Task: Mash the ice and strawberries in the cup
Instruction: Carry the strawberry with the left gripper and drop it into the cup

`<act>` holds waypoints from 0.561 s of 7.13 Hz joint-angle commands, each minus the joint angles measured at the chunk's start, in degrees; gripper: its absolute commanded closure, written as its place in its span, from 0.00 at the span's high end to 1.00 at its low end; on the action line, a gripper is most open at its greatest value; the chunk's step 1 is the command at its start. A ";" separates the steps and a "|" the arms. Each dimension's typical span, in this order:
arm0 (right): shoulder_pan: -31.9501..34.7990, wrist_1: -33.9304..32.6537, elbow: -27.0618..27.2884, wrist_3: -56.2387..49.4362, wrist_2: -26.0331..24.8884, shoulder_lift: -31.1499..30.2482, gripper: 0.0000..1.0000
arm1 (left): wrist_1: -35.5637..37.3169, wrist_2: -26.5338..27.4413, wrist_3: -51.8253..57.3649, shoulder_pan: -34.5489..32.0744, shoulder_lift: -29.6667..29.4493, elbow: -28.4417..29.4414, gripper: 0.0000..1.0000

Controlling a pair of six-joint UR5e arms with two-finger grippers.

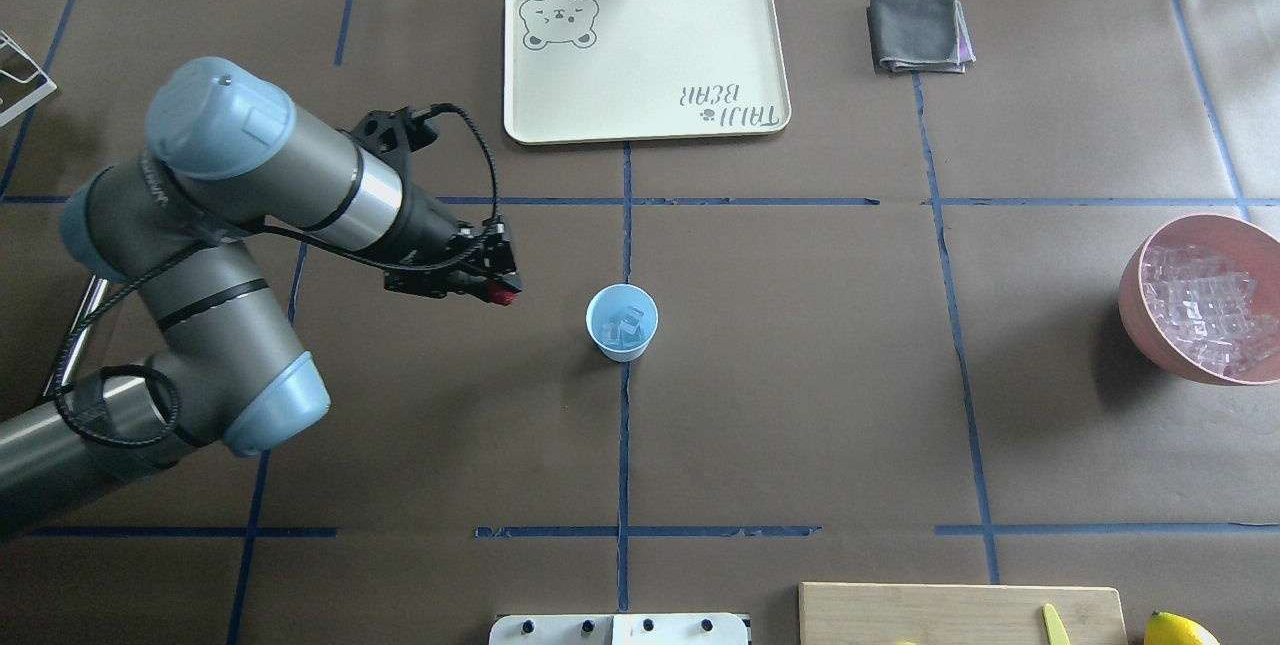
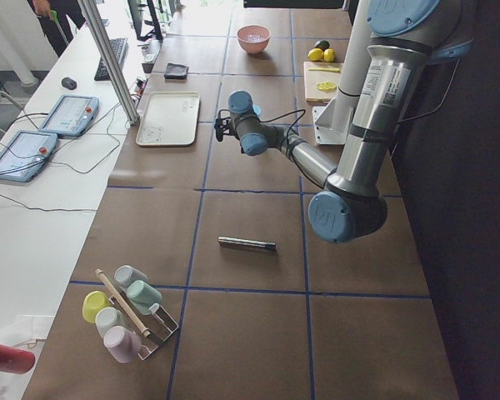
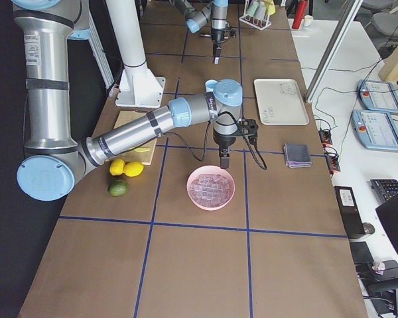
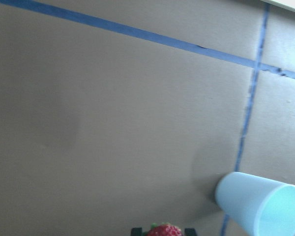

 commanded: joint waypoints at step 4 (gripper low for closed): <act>-0.02 -0.08 0.01 -0.14 0.00 0.12 1.00 | 0.01 8.68 -2.43 6.13 -9.45 7.87 0.18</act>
